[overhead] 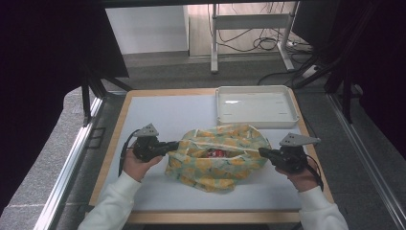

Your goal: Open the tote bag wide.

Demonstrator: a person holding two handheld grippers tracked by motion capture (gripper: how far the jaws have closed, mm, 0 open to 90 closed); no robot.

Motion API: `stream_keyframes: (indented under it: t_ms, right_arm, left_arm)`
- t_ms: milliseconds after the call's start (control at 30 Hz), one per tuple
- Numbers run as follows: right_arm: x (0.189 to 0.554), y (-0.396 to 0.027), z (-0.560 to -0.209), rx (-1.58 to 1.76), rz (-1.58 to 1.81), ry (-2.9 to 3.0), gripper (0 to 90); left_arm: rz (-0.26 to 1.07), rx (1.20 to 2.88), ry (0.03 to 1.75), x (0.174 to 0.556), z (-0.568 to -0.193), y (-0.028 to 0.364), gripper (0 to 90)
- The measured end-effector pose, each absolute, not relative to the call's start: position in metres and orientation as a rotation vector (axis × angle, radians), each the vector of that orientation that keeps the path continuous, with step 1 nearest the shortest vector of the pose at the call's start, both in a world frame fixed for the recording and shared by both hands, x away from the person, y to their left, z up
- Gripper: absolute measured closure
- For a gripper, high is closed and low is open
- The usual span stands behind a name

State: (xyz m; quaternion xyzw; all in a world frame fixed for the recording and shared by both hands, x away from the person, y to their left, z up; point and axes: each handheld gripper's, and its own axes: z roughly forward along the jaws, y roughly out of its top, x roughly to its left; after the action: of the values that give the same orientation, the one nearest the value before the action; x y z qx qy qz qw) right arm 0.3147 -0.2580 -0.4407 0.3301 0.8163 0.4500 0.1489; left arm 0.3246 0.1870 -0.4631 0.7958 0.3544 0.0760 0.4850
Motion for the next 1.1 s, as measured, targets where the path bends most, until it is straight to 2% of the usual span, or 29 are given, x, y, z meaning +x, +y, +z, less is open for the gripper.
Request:
stream_keyframes:
  t_ms: [500,1100]
  right_arm:
    - [0.297,-0.264,-0.443,0.951,1.315,2.353,89.0]
    - [0.286,-0.26,-0.482,1.009,1.201,2.514,89.1]
  left_arm:
    - [0.193,1.925,0.838,0.304,-0.463,0.195,89.7]
    - [0.13,1.981,0.852,0.281,-0.492,0.199,89.6]
